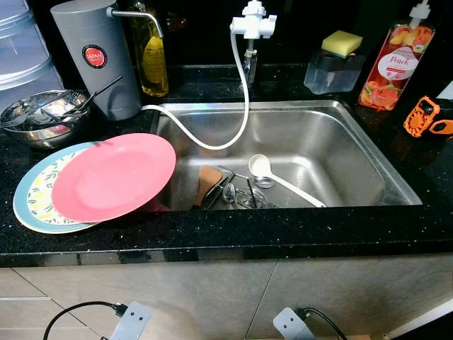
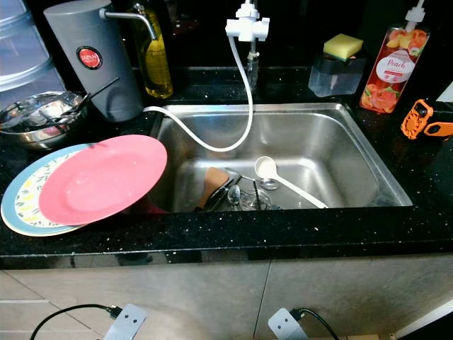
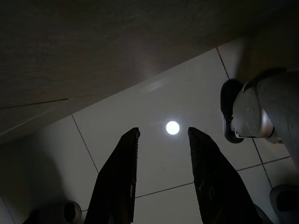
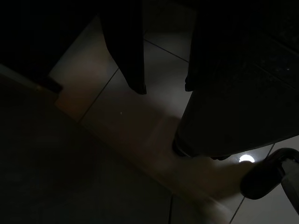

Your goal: Kitchen organization

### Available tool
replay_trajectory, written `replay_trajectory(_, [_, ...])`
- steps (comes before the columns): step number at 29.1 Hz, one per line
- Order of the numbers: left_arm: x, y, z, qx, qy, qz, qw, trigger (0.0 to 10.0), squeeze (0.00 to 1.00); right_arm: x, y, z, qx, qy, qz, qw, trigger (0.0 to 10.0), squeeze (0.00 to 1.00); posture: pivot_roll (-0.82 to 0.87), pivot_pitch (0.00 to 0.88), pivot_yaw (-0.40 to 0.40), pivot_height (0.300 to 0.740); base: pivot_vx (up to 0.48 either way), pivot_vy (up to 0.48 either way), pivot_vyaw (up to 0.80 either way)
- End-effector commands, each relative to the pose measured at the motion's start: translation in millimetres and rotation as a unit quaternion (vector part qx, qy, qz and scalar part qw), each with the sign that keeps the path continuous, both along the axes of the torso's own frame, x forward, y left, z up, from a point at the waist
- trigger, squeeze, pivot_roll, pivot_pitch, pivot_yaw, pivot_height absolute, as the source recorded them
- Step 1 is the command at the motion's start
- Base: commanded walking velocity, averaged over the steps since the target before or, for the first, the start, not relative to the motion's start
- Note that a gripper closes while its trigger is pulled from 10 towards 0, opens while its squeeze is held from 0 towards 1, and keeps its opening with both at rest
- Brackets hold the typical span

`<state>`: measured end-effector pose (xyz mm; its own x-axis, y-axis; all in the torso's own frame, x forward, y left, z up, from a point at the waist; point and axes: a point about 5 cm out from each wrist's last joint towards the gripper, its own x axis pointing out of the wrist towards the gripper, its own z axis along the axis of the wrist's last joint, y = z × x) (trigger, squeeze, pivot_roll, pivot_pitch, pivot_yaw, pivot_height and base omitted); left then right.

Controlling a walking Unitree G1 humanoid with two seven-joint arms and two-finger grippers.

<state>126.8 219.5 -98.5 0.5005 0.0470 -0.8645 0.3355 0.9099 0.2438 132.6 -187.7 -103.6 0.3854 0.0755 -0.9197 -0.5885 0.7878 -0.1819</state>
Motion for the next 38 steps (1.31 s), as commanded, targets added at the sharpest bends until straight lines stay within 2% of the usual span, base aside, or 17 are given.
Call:
replay_trajectory(1, [-1.3, 2.3, 0.1, 0.005, 0.000, 0.001, 1.000, 10.0, 0.00, -5.9, 0.7, -2.2, 0.001, 0.014, 0.002, 1.000, 10.0, 0.00, 0.15, 0.000, -0.011, 0.740, 0.000, 0.000, 0.00])
replay_trajectory(16, [-3.3, 7.5, 0.7, 0.006, 0.002, 0.006, 1.000, 10.0, 0.00, -5.8, 1.2, -2.2, 0.000, 0.014, 0.003, 1.000, 10.0, 0.00, 0.15, 0.000, -0.013, 0.740, 0.000, 0.000, 0.00])
replay_trajectory(29, [1.1, -1.6, -0.1, 0.001, -0.001, 0.001, 1.000, 10.0, 0.00, -5.6, 2.1, -2.3, 0.001, 0.014, 0.003, 1.000, 10.0, 0.00, 0.15, 0.000, -0.012, 0.740, 0.000, 0.000, 0.00])
replay_trajectory(38, [-1.8, 7.3, 1.0, 0.004, 0.001, 0.006, 1.000, 10.0, 0.00, -4.5, 2.5, -2.0, 0.001, 0.012, 0.004, 1.000, 10.0, 0.00, 0.15, 0.000, -0.016, 0.740, 0.000, 0.000, 0.00])
